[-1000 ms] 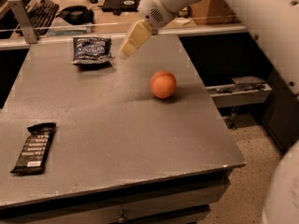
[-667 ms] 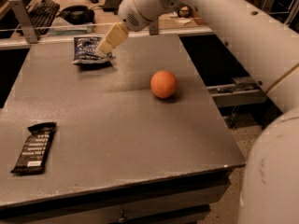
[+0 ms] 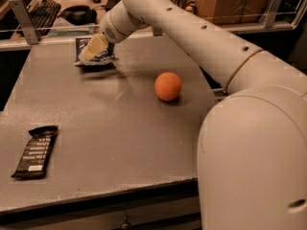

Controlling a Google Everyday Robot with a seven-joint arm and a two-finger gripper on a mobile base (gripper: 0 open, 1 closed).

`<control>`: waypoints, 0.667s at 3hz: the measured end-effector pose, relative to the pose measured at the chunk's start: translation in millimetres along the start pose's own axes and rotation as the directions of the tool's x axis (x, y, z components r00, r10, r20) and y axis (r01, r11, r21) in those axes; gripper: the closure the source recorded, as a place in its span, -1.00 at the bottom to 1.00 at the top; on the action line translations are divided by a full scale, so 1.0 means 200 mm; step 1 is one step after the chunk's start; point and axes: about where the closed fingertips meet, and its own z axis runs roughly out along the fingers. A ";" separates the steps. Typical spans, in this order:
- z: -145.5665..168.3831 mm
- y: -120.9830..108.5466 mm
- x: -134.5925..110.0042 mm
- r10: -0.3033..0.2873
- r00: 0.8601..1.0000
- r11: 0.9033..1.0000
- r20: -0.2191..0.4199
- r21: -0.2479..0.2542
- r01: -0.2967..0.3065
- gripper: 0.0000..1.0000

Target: Move blue chip bag near rxbar chocolate

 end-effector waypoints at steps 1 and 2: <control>0.15 0.02 0.07 0.036 0.999 0.999 -0.040 -0.023 -0.036 -1.00; 0.23 0.06 0.11 0.073 0.996 0.995 -0.048 -0.069 -0.076 -0.71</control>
Offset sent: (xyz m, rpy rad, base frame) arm 0.0070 0.0336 -0.0594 0.0409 0.1911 0.0200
